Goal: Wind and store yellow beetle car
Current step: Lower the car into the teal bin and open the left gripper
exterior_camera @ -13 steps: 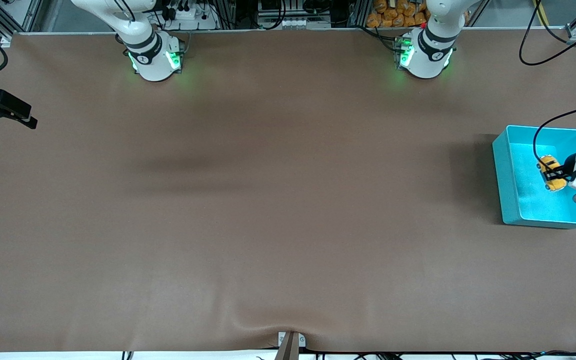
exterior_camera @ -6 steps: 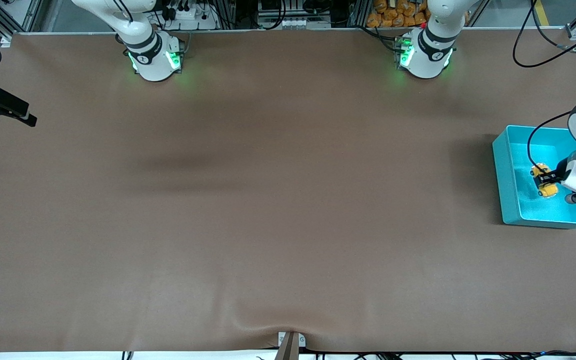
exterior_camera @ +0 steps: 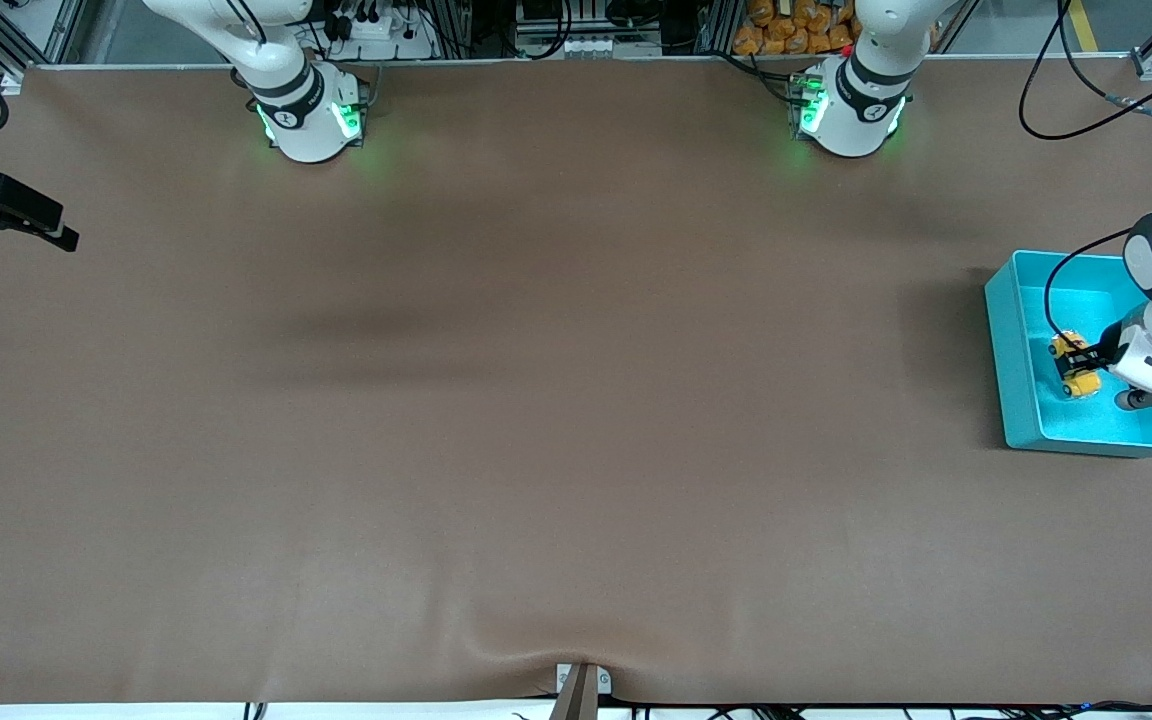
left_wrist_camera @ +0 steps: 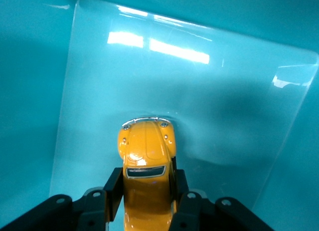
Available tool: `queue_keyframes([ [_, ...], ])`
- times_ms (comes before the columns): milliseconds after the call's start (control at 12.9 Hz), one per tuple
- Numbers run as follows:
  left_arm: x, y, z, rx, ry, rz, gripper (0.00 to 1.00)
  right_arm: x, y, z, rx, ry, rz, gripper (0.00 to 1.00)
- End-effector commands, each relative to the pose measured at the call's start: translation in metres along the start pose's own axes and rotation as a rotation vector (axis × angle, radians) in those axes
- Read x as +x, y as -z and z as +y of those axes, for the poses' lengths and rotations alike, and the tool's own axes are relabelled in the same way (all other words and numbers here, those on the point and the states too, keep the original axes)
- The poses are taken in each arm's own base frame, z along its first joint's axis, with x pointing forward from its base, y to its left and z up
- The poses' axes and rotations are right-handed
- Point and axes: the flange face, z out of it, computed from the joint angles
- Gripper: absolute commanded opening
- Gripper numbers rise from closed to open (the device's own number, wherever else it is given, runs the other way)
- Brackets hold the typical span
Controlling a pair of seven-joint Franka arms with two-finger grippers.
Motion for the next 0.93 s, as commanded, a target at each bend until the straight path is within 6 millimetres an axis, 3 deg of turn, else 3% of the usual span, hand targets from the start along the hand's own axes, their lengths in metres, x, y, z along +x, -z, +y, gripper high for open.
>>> queue_keyframes([
  [0,0.002,-0.005,0.0,-0.015,-0.014,0.017,0.29,0.0,0.003,-0.015,0.0,0.01,-0.001,1.0],
  [78,0.003,-0.007,0.0,-0.017,-0.015,0.015,0.33,0.002,0.002,-0.017,-0.002,-0.022,-0.001,1.0],
  [233,0.002,-0.008,0.0,-0.017,-0.015,0.013,0.58,0.002,0.001,-0.028,-0.01,-0.017,-0.001,1.0],
  [310,0.002,-0.009,0.0,-0.018,-0.015,0.012,0.64,0.002,0.001,-0.03,-0.026,-0.012,0.001,1.0],
  [466,0.002,-0.011,0.001,-0.019,-0.014,0.009,0.78,0.002,0.002,-0.029,-0.03,-0.014,0.003,1.0],
  [621,0.002,-0.009,0.0,-0.018,-0.014,0.012,1.0,0.002,0.0,-0.027,-0.03,-0.017,-0.003,1.0],
  [853,0.006,0.001,-0.001,-0.011,0.001,0.029,1.0,0.003,-0.002,-0.024,-0.03,-0.022,-0.007,1.0],
])
